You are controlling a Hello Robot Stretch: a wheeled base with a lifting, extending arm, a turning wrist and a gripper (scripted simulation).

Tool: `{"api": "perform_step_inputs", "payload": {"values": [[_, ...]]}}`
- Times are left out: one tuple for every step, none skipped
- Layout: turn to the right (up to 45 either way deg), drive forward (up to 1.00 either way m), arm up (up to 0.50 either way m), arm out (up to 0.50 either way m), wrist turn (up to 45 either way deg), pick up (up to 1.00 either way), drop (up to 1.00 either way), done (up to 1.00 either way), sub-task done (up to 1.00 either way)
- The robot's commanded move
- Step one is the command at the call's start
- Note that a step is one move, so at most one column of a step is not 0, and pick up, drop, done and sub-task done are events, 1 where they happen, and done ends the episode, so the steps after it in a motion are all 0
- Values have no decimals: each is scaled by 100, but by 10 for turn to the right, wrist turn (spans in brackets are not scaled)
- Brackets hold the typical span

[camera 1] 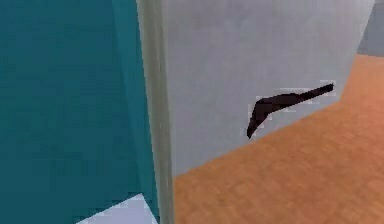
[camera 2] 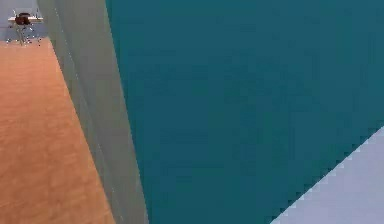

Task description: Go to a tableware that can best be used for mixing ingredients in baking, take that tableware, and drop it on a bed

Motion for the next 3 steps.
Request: {"api": "perform_step_inputs", "payload": {"values": [[0,30,0,0,0,0,0,0,0],[450,0,0,0,0,0,0,0,0],[120,0,0,0,0,0,0,0,0]]}}
